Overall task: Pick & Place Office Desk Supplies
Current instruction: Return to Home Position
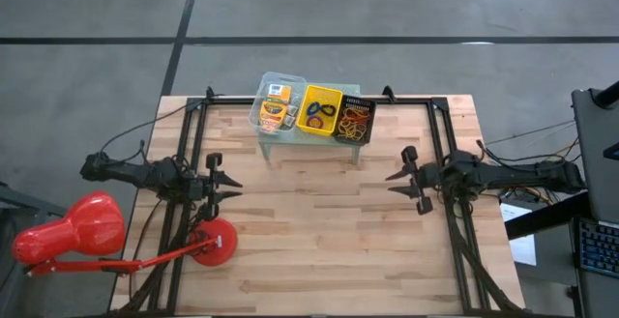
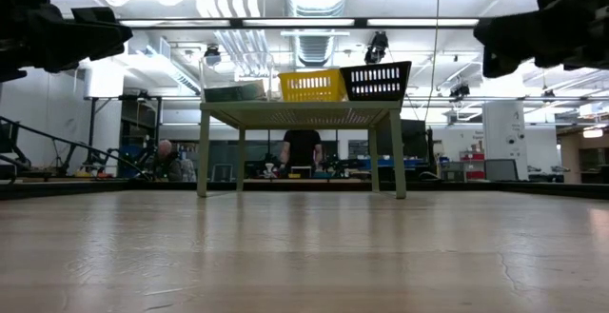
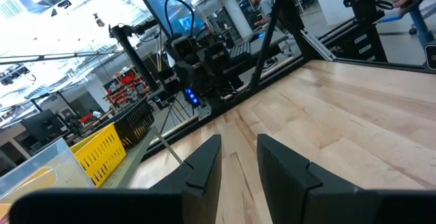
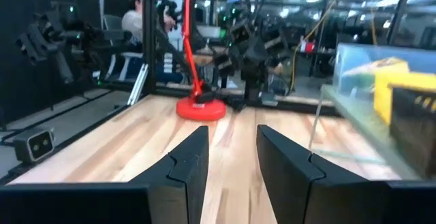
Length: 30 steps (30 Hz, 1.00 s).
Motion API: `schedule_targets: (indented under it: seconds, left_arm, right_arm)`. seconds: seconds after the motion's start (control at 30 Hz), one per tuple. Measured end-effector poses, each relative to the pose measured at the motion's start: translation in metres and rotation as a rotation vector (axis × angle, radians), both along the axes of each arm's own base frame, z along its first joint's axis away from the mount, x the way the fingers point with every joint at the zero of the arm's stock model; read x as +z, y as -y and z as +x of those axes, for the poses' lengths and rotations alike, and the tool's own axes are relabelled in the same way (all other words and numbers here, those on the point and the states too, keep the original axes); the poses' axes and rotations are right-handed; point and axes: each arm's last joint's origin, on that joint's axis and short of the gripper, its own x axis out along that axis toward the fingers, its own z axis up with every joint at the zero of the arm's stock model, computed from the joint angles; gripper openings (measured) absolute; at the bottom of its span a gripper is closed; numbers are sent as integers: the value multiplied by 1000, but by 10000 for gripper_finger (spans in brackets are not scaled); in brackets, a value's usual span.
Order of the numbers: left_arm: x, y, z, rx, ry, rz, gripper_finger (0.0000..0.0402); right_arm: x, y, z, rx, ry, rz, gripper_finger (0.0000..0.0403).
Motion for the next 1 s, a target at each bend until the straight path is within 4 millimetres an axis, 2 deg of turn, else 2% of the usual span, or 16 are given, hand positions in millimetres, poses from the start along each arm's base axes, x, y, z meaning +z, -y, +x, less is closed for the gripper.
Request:
schedule_targets:
  seconds: [0.2,0.37,0.67,1.0]
  left_arm:
    - [0,0,0,0,0,0,97]
    - [0,0,0,0,0,0,97]
    - [0,0,0,0,-2,0,97]
    - [-1,0,1,0,-9,2,97]
  right_arm:
    - [10,5,-9,-44,98,22,121]
    - [10,8,-17,-76,112,56,121]
    - [2,4,-23,83,28,83,121]
    - [-5,4,-21,86,-56,103,121]
